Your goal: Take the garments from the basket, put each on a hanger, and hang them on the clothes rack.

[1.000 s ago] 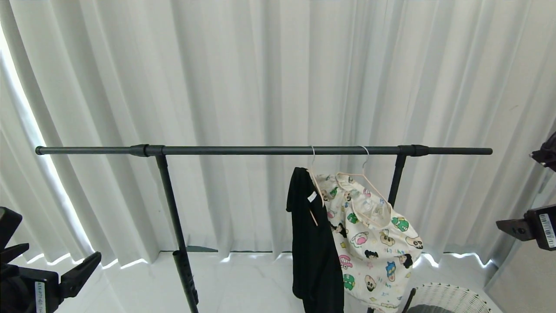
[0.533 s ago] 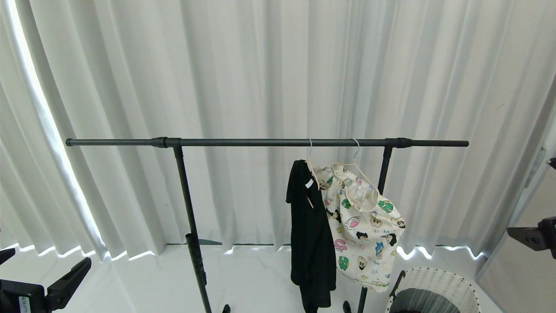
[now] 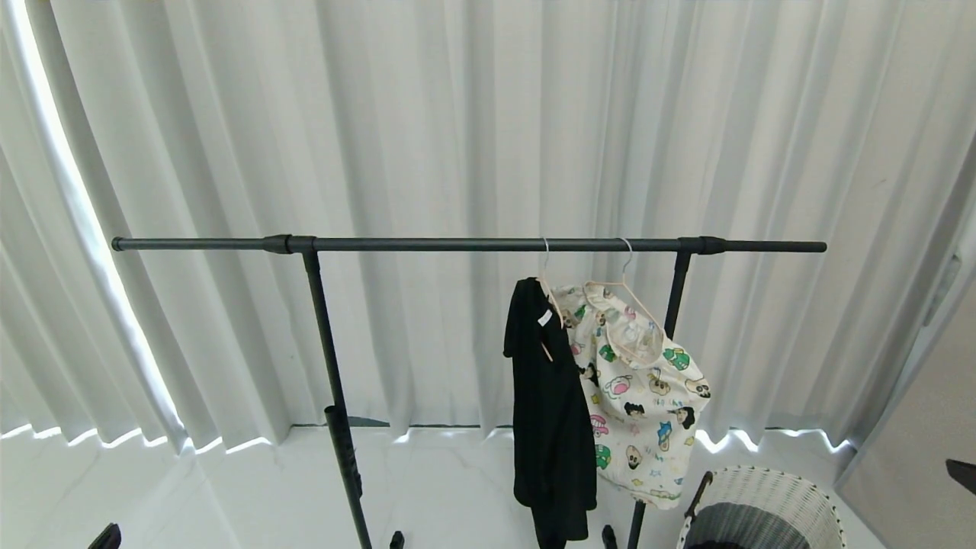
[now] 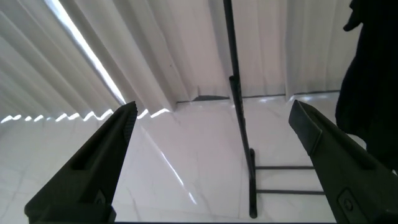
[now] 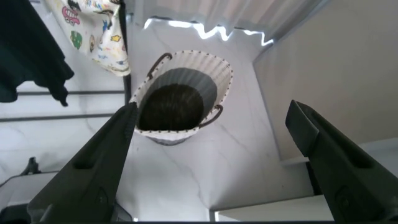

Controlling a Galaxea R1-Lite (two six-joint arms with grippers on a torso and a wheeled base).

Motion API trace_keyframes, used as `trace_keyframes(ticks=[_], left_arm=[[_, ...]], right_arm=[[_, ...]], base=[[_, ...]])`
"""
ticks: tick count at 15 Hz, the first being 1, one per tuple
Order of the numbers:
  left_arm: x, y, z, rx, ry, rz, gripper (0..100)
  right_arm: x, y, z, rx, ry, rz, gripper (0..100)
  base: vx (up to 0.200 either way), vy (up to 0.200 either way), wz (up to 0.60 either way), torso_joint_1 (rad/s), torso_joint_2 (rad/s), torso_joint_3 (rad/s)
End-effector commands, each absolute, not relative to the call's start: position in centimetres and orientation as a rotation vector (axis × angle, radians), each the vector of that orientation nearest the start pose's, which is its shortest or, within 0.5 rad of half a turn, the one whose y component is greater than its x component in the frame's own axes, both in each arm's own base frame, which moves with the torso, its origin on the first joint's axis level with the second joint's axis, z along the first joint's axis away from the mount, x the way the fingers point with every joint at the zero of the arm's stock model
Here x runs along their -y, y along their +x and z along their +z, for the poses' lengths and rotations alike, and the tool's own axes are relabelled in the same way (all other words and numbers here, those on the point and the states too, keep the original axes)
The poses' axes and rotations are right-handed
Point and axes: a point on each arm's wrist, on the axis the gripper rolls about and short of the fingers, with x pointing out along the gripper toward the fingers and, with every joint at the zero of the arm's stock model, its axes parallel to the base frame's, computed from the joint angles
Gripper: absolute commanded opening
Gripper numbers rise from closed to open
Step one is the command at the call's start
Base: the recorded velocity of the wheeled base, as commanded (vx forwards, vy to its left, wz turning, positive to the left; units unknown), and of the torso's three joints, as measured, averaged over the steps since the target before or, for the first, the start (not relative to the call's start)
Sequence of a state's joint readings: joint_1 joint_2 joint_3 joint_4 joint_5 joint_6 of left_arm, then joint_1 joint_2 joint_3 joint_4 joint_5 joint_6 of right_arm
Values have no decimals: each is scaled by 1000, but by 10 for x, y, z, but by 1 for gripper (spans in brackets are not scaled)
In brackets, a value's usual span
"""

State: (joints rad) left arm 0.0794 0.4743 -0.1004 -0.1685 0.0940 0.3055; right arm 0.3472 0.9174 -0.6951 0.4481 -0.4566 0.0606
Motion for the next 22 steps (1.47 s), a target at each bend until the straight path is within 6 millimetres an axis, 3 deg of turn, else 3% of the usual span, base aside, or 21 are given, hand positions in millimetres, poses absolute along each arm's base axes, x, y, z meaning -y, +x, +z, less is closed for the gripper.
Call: trace_keyframes(ticks=[1, 2, 7, 11, 18, 22], left_arm=[[-2, -9, 92, -68, 343, 184, 100], [-1, -17, 85, -72, 358, 195, 100], [-2, -17, 86, -88, 367, 214, 100], [-2, -17, 86, -88, 360, 216, 100], [0, -15, 86, -33, 328, 144, 100], [-2, -16, 84, -12, 131, -21, 100]], right_arm=[[-3, 43, 190, -564, -191, -157, 100], [1, 31, 181, -554, -198, -176, 100], [13, -15, 132, -469, -181, -287, 100], [13, -33, 100, -408, -159, -412, 100], [11, -51, 91, -238, -103, -493, 100], [11, -50, 91, -236, -97, -487, 100]], base=[[0, 0, 0, -163, 378, 203], [0, 0, 0, -183, 398, 203], [0, 0, 0, -246, 531, 282], [0, 0, 0, -239, 538, 286], [0, 0, 0, -219, 511, 284], [0, 0, 0, -192, 475, 284]])
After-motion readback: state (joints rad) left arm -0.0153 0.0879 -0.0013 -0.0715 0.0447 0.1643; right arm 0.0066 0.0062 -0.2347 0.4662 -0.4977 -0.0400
